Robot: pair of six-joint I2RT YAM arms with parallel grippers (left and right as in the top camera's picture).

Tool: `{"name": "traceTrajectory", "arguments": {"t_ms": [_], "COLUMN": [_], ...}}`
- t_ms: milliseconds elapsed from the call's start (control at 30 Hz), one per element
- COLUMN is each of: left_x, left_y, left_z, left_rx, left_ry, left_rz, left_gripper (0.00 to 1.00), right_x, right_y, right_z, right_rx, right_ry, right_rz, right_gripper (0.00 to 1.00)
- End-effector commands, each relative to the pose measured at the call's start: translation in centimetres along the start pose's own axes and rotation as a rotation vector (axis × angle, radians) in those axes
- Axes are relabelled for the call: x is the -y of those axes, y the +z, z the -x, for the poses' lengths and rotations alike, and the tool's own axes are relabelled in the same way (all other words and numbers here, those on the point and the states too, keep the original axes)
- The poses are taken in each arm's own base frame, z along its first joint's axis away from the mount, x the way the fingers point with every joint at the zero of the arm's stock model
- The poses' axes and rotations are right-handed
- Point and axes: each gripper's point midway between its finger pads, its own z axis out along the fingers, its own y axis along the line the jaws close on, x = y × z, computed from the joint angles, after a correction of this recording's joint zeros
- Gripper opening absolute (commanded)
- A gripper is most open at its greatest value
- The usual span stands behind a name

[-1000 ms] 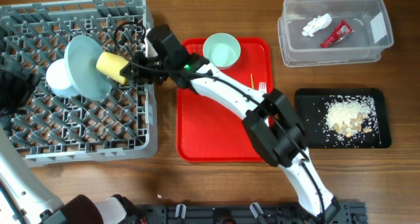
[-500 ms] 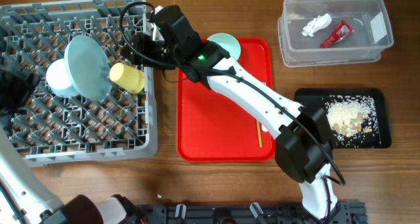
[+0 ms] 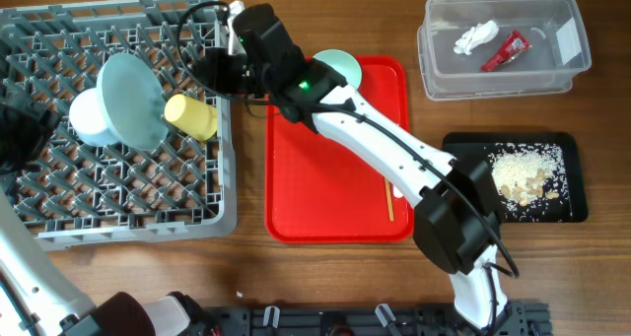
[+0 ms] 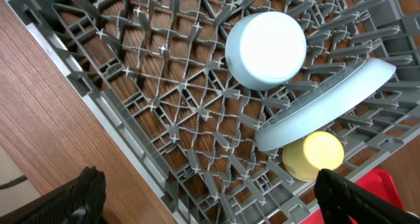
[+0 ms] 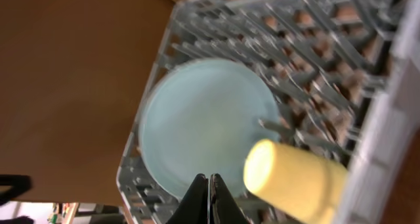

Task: Sort waste into correct bins and load items into the dishwasher rack
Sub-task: 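Carry the yellow cup to the rack and lower it beside the plate, then open the right gripper and return it to the red tray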

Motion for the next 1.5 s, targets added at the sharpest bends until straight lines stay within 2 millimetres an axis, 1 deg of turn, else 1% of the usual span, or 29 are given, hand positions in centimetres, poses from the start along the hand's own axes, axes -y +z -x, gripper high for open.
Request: {"name": "traceTrajectory", "arguments": {"t_ms": [0, 100, 267, 300, 467, 700, 767, 900, 967, 1033, 1133, 1200, 1467], "left_x": [-0.4, -0.4, -0.4, -0.4, -0.4, -0.3, -0.4, -0.4, -0.4, -0.4, -0.4, -0.4, -0.4], "left_y": [-0.1, -0.1, -0.1, -0.1, -0.1, -0.1, -0.1, -0.1, -0.1, -0.1, -0.1, -0.1, -0.1], "left_z": [0.3, 0.3, 0.3, 0.3, 0.3, 0.3, 0.3, 0.3, 0.3, 0.3, 0.3, 0.3, 0.3], "left_rx": [0.014, 0.014, 0.014, 0.014, 0.014, 0.014, 0.014, 0.014, 0.014, 0.014, 0.014, 0.014, 0.014], "left_ry": [-0.004, -0.004, -0.004, -0.004, -0.004, -0.004, -0.004, -0.004, -0.004, -0.004, -0.004, -0.004, -0.004], "left_rz": [0.014, 0.014, 0.014, 0.013, 0.013, 0.013, 0.014, 0.014, 0.014, 0.014, 0.014, 0.014, 0.014], "left_gripper": [1.0, 1.0, 1.0, 1.0, 1.0, 1.0, 1.0, 1.0, 1.0, 1.0, 1.0, 1.0, 1.0], "right_x": [-1.0, -1.8, -0.5, 0.1, 2.0, 3.7, 4.7, 6.9, 7.1, 6.6, 5.9, 5.4, 3.7], "right_y": [3.1, 4.9, 6.8, 7.1, 8.0, 9.1, 9.5, 9.4, 9.2, 8.8, 7.5, 5.7, -1.2], "right_z": [-2.3, -3.5, -5.2, -5.4, -6.1, -7.4, -7.9, -8.8, -8.9, -8.6, -7.3, -5.6, -0.9], "right_rx": [-0.011, -0.001, 0.002, 0.0, -0.001, -0.024, -0.03, -0.048, -0.057, -0.056, -0.021, 0.033, 0.187], "right_ry": [-0.061, -0.049, -0.012, -0.01, 0.02, 0.056, 0.062, 0.081, 0.082, 0.073, 0.049, 0.018, -0.005], "right_rz": [0.046, 0.093, 0.042, 0.031, -0.014, -0.043, -0.07, -0.165, -0.178, -0.178, -0.205, -0.262, -0.424], "right_gripper": [0.04, 0.05, 0.05, 0.05, 0.04, 0.05, 0.05, 0.05, 0.04, 0.05, 0.05, 0.05, 0.05]}}
